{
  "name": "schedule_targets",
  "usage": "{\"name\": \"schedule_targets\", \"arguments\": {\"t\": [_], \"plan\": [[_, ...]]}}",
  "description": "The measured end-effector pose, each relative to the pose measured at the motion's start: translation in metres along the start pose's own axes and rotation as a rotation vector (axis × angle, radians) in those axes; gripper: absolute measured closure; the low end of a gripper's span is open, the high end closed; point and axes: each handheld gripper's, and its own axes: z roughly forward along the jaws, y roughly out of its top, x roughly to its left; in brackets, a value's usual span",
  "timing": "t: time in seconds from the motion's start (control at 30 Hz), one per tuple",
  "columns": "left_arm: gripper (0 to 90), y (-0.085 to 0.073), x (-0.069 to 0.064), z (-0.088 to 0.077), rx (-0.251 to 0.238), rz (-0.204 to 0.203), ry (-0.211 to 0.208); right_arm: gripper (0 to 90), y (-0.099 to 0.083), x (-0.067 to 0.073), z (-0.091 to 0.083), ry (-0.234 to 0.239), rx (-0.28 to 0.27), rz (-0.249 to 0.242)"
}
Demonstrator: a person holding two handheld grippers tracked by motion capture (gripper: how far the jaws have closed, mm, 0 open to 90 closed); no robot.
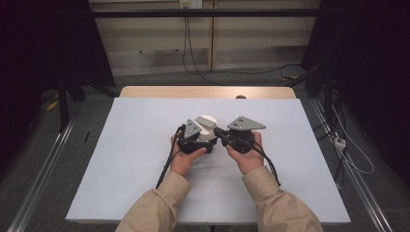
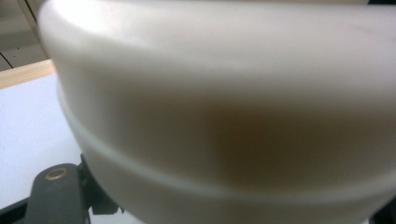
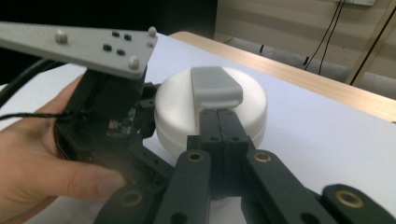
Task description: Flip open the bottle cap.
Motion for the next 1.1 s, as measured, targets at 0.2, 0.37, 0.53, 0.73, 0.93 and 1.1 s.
{"name": "schedule_targets", "arguments": {"t": [0.2, 0.37, 0.53, 0.73, 0.93, 1.1], "plan": [[18.6, 0.000, 0.000, 0.000, 0.000, -0.001, -0.001, 90.0, 0.010, 0.002, 0.001, 0.013, -0.016, -0.017], [18.7, 0.000, 0.000, 0.000, 0.000, -0.001, -0.001, 90.0, 0.015, 0.002, 0.002, 0.011, -0.021, -0.026], [18.6, 0.000, 0.000, 0.000, 0.000, -0.001, -0.002, 90.0, 0.018, 0.002, 0.004, 0.012, -0.029, -0.028], [18.7, 0.000, 0.000, 0.000, -0.002, -0.006, -0.002, 90.0, 0.025, 0.002, 0.005, 0.004, -0.032, -0.044], [18.7, 0.000, 0.000, 0.001, -0.002, -0.005, -0.001, 90.0, 0.029, 0.002, 0.009, 0.009, -0.034, -0.047], [18.6, 0.000, 0.000, 0.001, -0.002, -0.006, -0.001, 90.0, 0.033, 0.002, 0.012, 0.003, -0.029, -0.057]]}}
